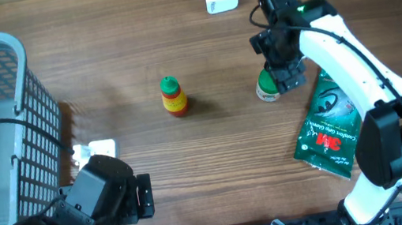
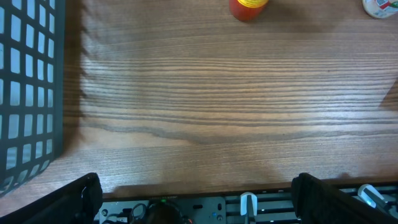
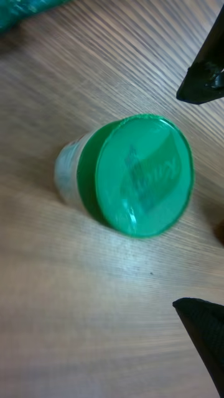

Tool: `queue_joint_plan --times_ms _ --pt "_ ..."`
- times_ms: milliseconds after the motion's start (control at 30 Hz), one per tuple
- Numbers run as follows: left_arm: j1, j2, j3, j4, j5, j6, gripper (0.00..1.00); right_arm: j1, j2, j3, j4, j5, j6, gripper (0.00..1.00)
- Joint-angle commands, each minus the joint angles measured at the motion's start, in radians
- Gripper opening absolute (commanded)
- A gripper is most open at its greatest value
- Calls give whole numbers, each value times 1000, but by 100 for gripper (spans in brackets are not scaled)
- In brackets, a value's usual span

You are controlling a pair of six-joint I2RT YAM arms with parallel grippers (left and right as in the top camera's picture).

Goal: Scan the item barcode

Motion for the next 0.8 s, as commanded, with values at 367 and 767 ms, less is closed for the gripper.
queue_joint_plan --times_ms 367,767 --pt "-3 -4 2 3 -9 -14 100 3 4 -167 182 28 -353 70" --pt "-3 -4 2 3 -9 -14 100 3 -29 -91 99 -75 -1193 100"
